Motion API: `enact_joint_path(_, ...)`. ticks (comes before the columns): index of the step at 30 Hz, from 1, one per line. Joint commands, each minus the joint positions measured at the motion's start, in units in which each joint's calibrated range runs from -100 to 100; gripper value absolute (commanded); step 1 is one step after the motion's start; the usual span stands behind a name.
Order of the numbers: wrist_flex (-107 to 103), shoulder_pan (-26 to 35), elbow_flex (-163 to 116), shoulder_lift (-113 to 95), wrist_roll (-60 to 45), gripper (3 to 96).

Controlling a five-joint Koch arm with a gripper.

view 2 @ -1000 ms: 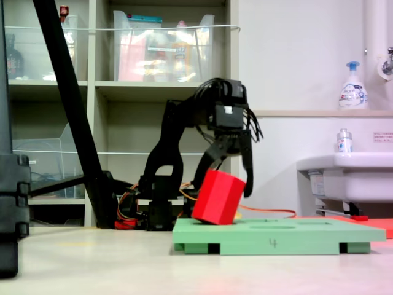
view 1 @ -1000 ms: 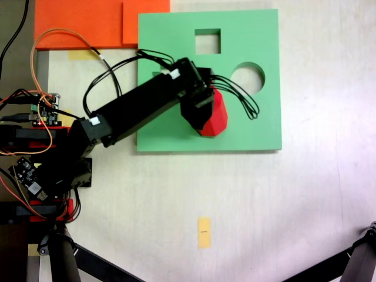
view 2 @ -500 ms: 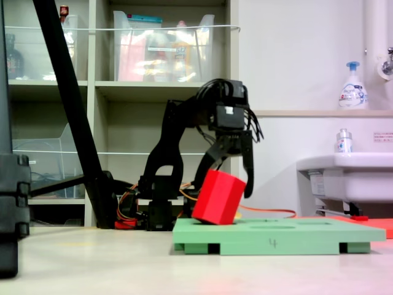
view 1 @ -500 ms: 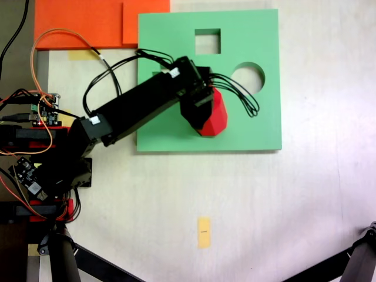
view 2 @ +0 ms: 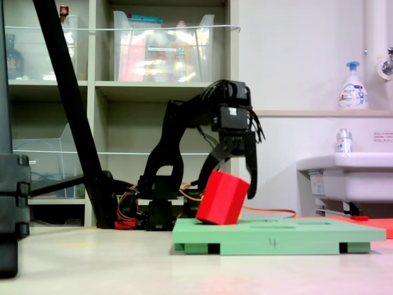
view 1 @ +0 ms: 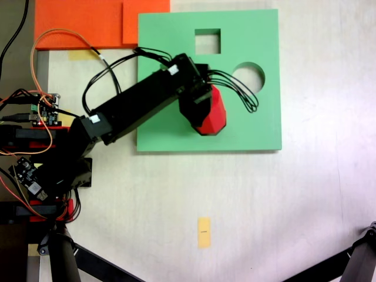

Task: Put the octagonal pillar block into the corresponding hole

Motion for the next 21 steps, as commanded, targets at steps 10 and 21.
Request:
enact_joint_path(10,-0.3,0.5,0.6,0.0,-1.5,33.6)
enact_joint_path(21,-0.3,-0.1,0.6,3.6,-3.2,33.9)
